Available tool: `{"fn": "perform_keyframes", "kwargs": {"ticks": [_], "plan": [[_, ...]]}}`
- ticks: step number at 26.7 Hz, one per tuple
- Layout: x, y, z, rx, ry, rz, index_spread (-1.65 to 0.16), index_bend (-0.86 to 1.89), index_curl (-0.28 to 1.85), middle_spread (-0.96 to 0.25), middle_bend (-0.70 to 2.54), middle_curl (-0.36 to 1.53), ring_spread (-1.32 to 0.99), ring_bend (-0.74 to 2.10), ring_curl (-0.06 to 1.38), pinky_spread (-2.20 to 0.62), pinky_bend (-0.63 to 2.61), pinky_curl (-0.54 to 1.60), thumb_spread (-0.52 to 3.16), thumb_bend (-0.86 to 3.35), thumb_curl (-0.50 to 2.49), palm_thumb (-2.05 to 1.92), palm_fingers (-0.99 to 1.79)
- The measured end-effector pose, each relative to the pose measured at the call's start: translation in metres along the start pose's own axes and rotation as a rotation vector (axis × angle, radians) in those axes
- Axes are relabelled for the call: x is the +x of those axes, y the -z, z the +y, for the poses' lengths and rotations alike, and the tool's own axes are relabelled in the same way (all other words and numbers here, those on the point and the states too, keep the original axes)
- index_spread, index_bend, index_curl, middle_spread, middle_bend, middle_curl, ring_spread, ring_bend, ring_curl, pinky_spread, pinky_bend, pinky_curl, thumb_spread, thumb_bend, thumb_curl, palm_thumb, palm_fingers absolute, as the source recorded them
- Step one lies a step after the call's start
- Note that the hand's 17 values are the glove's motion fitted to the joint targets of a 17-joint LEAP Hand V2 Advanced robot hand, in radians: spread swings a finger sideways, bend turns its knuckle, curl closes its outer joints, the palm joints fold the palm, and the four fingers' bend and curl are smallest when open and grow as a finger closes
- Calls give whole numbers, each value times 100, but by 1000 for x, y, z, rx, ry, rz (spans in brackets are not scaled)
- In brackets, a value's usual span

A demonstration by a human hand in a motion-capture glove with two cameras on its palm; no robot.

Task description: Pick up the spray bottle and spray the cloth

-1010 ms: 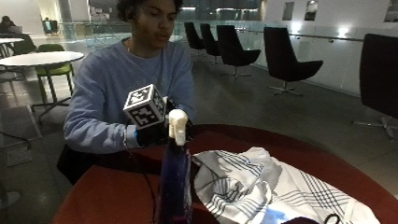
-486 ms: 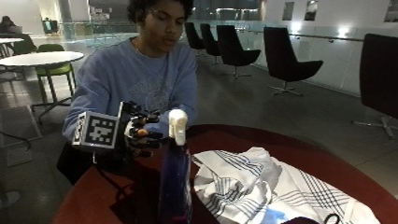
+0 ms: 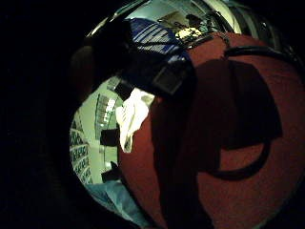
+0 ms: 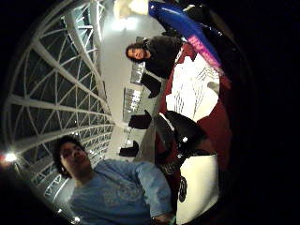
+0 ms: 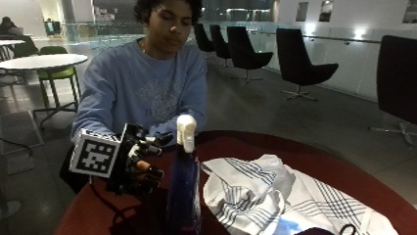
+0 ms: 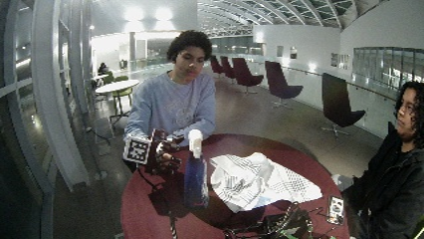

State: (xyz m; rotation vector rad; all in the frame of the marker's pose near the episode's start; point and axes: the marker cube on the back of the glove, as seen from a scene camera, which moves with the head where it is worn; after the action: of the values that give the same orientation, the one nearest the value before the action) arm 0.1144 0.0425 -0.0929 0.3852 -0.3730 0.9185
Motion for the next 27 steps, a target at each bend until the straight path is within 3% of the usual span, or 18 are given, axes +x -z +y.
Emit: {"fn": "perform_keyframes", "kwargs": {"ticks": [10,20,27], "plan": [[14,-26,-75,15,-61,57,-42,9,19,0,29,38,6,31,31,24,44,35,97,-4,30,62,31],[31,-46,-90,62,9,98,-37,4,13,-1,35,39,9,47,33,28,46,34,92,1,32,65,39],[6,-44,-84,-99,98,-6,-32,5,12,-5,36,40,7,61,37,30,48,35,90,3,40,78,54]]}}
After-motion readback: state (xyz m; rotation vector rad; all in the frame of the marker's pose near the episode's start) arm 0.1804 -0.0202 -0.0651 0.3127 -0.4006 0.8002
